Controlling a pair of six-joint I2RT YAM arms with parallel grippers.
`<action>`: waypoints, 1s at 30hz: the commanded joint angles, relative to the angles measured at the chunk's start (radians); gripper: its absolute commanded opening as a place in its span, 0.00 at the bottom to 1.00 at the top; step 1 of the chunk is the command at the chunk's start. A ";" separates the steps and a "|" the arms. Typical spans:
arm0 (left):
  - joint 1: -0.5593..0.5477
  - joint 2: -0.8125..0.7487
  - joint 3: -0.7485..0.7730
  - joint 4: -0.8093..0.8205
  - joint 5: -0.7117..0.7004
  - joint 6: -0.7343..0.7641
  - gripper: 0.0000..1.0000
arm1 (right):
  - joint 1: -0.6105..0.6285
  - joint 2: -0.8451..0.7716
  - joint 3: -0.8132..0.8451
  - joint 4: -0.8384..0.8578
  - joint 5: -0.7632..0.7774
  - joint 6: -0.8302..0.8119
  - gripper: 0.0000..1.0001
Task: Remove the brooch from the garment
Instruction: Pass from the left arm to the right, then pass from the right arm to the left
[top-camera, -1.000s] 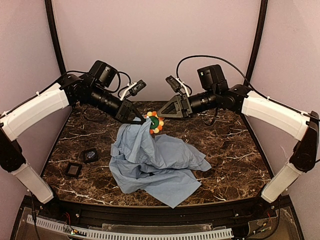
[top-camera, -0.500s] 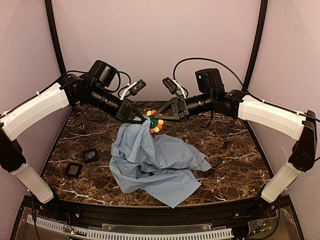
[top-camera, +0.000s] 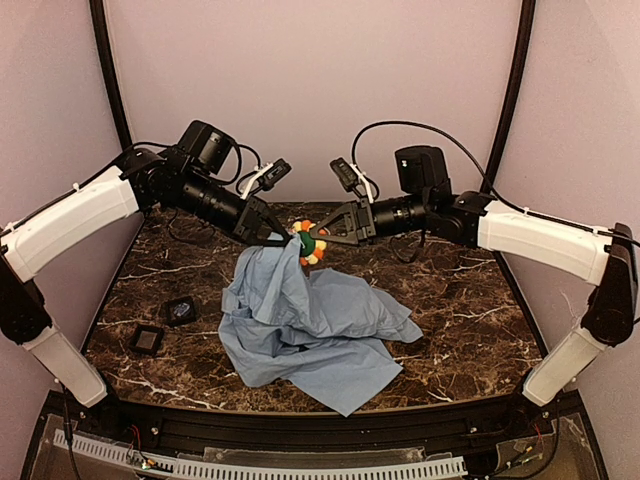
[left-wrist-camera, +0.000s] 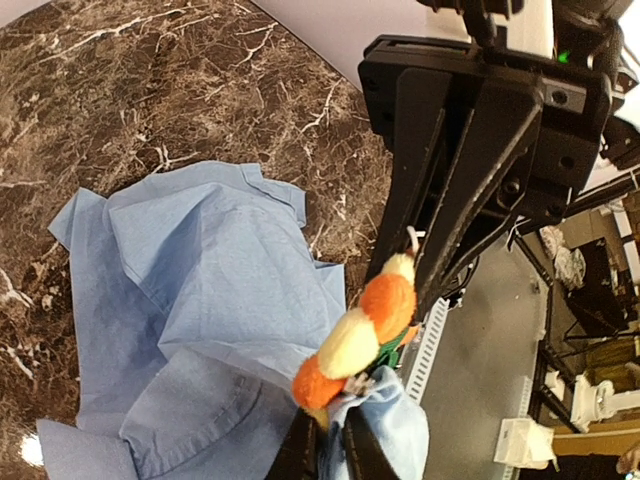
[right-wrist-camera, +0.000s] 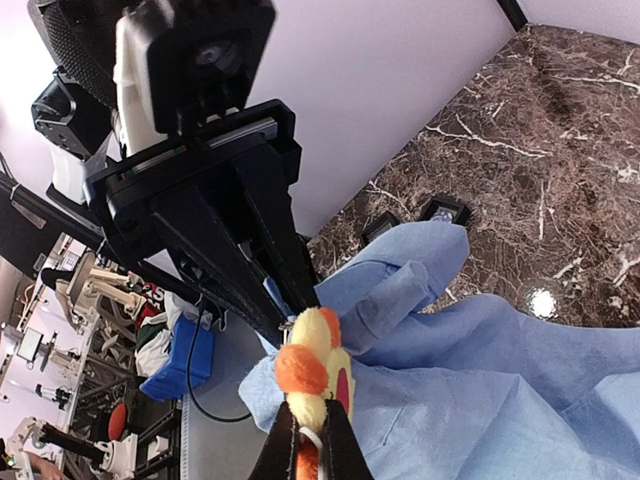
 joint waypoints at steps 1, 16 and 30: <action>-0.006 -0.050 -0.037 0.096 0.004 -0.044 0.22 | 0.001 -0.046 -0.081 0.184 0.045 0.082 0.00; 0.020 -0.195 -0.175 0.265 -0.023 -0.164 0.83 | -0.049 -0.060 -0.159 0.492 -0.050 0.277 0.00; 0.027 -0.112 -0.122 0.256 0.065 -0.116 0.75 | -0.054 -0.037 -0.160 0.560 -0.140 0.357 0.00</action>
